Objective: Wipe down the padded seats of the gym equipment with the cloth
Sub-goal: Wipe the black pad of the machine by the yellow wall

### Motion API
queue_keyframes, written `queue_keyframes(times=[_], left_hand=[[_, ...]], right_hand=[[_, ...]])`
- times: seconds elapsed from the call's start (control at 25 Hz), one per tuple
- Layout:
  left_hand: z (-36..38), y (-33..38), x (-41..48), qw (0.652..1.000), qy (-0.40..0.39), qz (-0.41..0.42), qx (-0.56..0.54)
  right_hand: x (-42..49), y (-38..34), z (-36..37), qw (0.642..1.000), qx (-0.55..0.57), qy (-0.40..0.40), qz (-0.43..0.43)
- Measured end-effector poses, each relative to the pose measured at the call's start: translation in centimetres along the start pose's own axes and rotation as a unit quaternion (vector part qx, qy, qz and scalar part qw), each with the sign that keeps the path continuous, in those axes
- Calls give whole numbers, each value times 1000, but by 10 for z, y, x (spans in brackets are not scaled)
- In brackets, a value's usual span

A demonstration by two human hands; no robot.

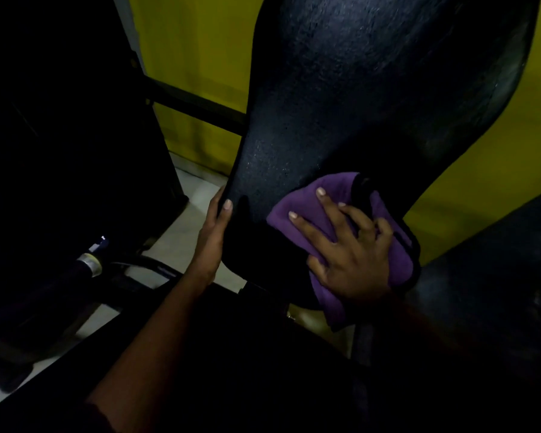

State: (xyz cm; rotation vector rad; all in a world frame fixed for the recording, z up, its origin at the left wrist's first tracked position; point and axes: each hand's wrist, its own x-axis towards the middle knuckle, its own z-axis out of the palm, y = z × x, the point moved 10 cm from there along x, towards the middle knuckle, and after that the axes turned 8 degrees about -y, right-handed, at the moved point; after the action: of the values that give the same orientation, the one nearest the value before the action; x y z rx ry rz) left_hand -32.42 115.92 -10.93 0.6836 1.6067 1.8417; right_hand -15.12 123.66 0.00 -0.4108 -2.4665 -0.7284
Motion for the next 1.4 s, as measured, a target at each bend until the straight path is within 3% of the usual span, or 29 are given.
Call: queue_keyframes(times=[0.16, 0.32, 0.44, 0.6, 0.72, 0.92, 1.16, 1.28, 1.4], left_hand=[[1, -1, 1, 999, -4, 24, -33], [0, -4, -1, 999, 3, -7, -38], [1, -5, -4, 994, 0, -26, -103], [-1, -8, -5, 978, -8, -8, -209], [-21, -31, -6, 968, 19, -44, -247], [-37, -56, -18, 971, 41, -85, -219], [-6, -57, -21, 980, 25, -80, -182], [4, -62, -26, 979, 11, -111, -169], [4, -58, -29, 980, 4, -127, -156]], right_hand=[[-46, -48, 24, 999, 28, -27, -14], [-65, -81, 20, 994, 63, -35, -77], [21, -62, -8, 993, 45, -5, -106], [96, -72, 13, 993, 11, -52, -103], [65, -108, 33, 985, -10, -50, -168], [23, -142, 43, 967, -15, -54, -247], [-50, -149, 58, 915, -44, -109, -387], [-79, -122, 58, 910, -50, -126, -391], [-106, -81, 53, 930, 6, -157, -333]])
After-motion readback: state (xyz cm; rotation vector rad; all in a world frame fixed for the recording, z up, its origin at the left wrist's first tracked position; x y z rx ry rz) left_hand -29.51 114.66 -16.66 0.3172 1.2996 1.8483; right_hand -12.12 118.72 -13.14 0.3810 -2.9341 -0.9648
